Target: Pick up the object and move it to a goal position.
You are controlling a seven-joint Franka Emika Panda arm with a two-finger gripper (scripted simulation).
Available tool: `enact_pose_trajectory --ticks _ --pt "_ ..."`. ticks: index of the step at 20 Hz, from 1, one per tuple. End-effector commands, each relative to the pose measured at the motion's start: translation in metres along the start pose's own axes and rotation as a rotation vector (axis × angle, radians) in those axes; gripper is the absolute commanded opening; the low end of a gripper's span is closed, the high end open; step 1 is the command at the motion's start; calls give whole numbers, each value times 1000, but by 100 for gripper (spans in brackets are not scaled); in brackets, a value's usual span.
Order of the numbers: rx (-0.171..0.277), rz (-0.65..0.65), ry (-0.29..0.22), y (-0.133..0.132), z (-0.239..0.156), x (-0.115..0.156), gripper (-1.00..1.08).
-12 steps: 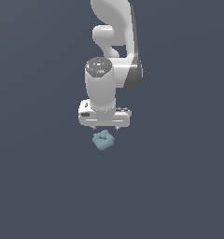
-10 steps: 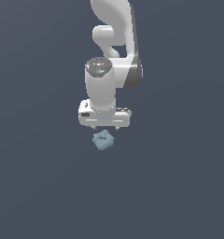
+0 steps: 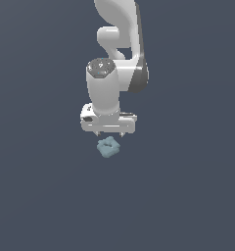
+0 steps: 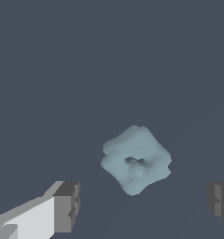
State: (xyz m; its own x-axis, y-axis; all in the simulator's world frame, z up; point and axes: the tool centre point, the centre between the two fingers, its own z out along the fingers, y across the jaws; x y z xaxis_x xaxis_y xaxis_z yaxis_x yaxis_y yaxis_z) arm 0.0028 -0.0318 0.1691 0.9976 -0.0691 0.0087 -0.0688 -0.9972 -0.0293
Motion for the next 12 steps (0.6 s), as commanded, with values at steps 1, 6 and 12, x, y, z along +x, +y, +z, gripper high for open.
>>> enact_pose_trajectory --ticks 1,6,12 --pt "-3 2 2 0 2 0 108" --pt "-24 12 15 2 11 -3 108" --pt "-67 32 45 6 31 -8 108"
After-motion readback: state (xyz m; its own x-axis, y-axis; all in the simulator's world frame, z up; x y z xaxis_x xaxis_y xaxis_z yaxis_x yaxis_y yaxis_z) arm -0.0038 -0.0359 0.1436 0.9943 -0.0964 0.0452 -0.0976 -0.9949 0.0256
